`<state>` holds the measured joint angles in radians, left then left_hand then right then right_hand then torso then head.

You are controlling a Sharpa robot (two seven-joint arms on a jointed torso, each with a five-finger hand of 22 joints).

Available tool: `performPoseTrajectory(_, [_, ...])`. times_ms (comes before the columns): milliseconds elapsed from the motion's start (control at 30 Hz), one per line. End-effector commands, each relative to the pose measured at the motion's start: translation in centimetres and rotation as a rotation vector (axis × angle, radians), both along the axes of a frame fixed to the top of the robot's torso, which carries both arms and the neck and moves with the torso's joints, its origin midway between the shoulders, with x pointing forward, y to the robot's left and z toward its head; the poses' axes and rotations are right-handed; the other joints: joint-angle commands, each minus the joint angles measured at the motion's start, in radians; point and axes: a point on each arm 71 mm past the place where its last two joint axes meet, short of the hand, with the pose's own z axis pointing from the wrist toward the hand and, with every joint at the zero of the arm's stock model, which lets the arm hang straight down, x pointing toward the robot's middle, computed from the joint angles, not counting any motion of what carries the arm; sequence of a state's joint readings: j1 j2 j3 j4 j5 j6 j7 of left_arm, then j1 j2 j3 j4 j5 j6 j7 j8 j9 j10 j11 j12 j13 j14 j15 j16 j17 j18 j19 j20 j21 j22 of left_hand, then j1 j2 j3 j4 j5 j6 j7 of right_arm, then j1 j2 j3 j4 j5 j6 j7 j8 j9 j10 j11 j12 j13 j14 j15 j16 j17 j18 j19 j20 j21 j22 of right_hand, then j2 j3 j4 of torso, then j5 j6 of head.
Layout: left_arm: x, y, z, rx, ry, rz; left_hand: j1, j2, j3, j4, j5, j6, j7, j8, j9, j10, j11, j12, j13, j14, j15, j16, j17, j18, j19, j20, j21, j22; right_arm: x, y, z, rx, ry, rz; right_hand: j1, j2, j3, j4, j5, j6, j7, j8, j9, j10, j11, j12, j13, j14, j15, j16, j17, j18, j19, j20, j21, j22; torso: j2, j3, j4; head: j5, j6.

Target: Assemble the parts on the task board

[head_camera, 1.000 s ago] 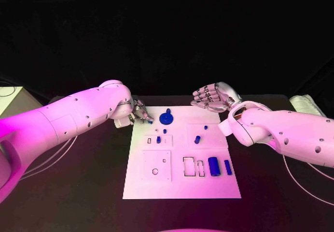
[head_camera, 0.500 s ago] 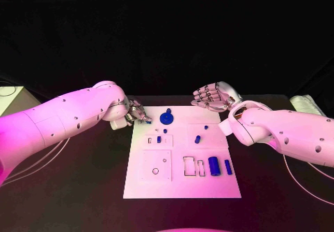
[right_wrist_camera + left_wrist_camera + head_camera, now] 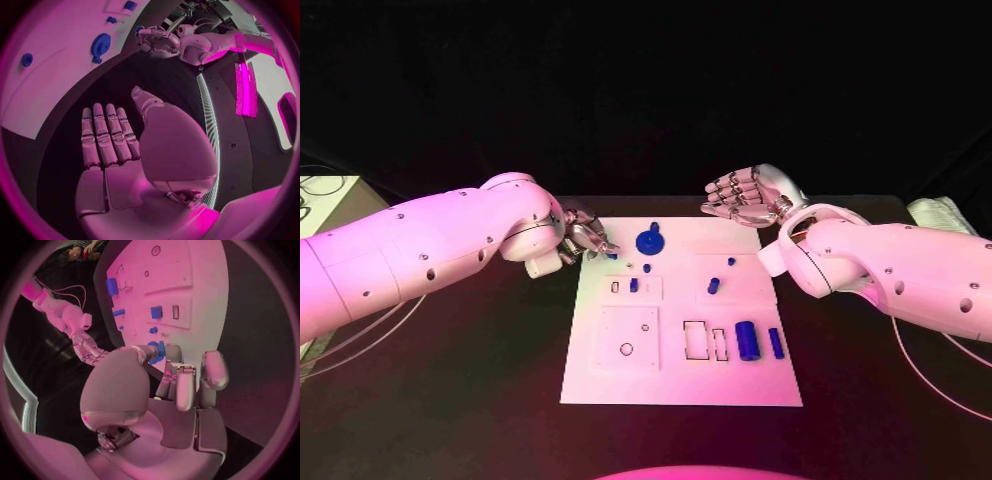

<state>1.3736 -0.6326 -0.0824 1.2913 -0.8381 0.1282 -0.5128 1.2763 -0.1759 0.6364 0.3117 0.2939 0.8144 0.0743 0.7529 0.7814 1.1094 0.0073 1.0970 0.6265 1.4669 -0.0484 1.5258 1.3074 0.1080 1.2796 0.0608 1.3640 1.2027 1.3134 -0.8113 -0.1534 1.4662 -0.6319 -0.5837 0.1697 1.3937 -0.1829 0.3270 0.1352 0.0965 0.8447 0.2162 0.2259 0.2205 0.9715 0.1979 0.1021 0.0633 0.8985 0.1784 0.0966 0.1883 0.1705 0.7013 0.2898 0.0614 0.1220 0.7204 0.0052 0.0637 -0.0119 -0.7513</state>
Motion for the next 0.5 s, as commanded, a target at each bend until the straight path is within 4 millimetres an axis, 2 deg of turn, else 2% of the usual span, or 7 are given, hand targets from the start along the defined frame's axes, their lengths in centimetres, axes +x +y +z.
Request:
performPoseTrajectory(33, [-0.4,0.0,0.2,0.017,-0.094,0.029,-0.011,-0.001,0.173,-0.163,-0.005,0.005,-0.003,0.014,0.081,0.015,-0.008,0.006,0.001,0.060,-0.006,0.003,0.151,-0.019,0.007,0.000,0.004,0.005,0.0,0.1,0.0,-0.005,0.000,0.019,-0.001,0.010,-0.002,-0.006,0.000,0.009,0.026,-0.004,-0.001,0.007,0.001,-0.007,0.000,0.004,0.002,-0.003,-0.001,0.005,-0.005,0.000,-0.001,-0.001,-0.005,0.0027,0.0059,0.001,-0.004])
performPoseTrajectory(267, [-1.6,-0.4,-0.6,0.048,-0.130,0.008,-0.032,-0.001,0.194,-0.176,-0.008,0.008,-0.005,0.019,0.081,0.025,-0.010,0.009,0.006,0.062,-0.008,0.005,0.154,-0.022,0.020,-0.003,0.013,0.019,0.0,0.1,-0.1,-0.006,0.004,0.020,-0.001,0.010,-0.002,-0.006,0.000,0.009,0.026,-0.004,-0.001,0.007,0.001,-0.007,0.000,0.004,0.002,-0.003,-0.001,0.005,-0.005,0.000,-0.001,-0.001,-0.007,0.0017,0.0096,0.001,-0.011])
performPoseTrajectory(500, [-2.5,-0.7,-1.8,0.074,-0.128,-0.015,-0.049,-0.001,0.209,-0.188,-0.008,0.011,-0.007,0.023,0.082,0.036,-0.012,0.017,0.018,0.065,-0.010,0.007,0.160,-0.024,0.026,-0.005,0.018,0.027,0.0,0.0,-0.1,-0.006,0.005,0.019,-0.001,0.010,-0.002,-0.006,0.000,0.009,0.026,-0.004,-0.001,0.007,0.001,-0.007,0.000,0.004,0.002,-0.003,-0.001,0.005,-0.005,0.000,-0.001,-0.001,-0.007,0.0014,0.0091,0.003,-0.015])
